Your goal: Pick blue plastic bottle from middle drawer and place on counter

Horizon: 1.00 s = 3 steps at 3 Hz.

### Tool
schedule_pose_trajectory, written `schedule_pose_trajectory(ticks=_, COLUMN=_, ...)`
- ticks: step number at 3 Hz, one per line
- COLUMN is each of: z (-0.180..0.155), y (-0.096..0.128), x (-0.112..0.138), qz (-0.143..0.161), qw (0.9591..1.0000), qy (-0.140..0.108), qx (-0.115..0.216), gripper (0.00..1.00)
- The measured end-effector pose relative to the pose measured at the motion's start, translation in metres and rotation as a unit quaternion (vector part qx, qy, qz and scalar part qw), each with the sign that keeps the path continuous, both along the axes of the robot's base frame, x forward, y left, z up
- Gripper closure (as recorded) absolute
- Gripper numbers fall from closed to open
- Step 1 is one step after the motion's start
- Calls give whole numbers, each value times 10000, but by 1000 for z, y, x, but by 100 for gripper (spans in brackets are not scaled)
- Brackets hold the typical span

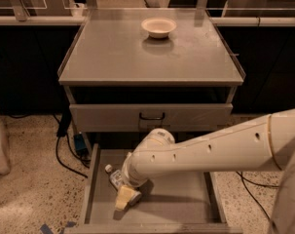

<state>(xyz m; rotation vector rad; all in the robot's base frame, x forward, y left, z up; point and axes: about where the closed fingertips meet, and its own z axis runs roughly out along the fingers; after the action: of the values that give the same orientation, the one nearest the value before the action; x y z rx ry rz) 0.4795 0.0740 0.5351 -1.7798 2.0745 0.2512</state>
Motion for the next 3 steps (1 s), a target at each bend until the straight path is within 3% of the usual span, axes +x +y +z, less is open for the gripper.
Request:
schedule_pose_trajectory(ticks=1, z=-41, y=12, x=11, qz=81, qw=9989, qy=-32, qx=-469, gripper=0)
schedule_pose_trajectory(ticks=2, z=-77, y=23, x=20, qz=-162, qw=9973, qy=99, qx=-716, gripper=0)
schedule_pose_trajectory(ticks=3, z=-79, y=24, x=19, qz=-445, qw=9967, qy=185, qx=-660, gripper=0)
